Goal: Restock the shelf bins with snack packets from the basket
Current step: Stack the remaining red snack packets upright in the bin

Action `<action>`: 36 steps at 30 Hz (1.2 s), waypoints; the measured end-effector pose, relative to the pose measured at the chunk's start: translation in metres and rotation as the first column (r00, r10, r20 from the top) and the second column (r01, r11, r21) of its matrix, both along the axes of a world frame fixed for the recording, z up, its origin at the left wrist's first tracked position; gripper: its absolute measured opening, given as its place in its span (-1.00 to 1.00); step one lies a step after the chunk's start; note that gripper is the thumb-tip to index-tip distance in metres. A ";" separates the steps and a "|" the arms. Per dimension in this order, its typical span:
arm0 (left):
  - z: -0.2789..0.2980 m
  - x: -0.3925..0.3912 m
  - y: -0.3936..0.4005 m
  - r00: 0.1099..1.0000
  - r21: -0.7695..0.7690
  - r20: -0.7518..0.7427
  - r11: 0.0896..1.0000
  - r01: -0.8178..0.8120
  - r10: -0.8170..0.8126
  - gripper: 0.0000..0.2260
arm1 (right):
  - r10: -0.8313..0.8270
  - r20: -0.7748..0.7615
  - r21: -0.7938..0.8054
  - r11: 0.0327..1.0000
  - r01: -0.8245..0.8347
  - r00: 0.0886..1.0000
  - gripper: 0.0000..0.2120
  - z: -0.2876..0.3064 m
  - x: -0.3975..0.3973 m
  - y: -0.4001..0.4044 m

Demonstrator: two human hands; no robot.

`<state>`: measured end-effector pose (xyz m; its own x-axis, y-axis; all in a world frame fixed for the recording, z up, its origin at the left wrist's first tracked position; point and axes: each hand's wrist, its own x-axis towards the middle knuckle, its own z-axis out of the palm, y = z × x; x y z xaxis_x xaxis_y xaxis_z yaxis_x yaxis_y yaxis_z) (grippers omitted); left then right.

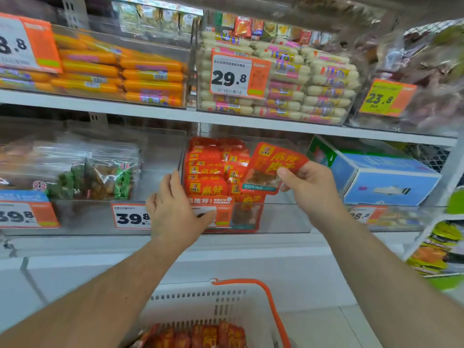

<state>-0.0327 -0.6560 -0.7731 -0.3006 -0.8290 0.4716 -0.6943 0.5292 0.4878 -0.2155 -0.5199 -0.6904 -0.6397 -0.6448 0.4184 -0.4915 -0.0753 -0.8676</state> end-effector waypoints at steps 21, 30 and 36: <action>-0.003 0.007 -0.009 0.997 -0.029 -0.036 0.998 0.060 -0.061 -0.05 | 0.093 -0.216 0.510 0.860 0.031 0.972 -0.86 -0.024 -0.008 -0.034; -0.006 0.007 -0.011 0.998 -0.036 -0.044 0.998 0.051 -0.053 -0.08 | 0.144 -0.162 0.663 0.749 0.000 0.976 -0.80 -0.027 -0.017 -0.042; -0.004 0.007 -0.010 0.998 -0.029 -0.045 0.998 0.053 -0.054 -0.07 | 0.174 -0.004 0.771 0.628 -0.108 0.985 -0.89 -0.009 -0.015 -0.048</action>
<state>-0.0255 -0.6659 -0.7774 -0.3216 -0.7986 0.5088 -0.6423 0.5788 0.5025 -0.2307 -0.5681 -0.6999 -0.5031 -0.8337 -0.2278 -0.5948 0.5252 -0.6086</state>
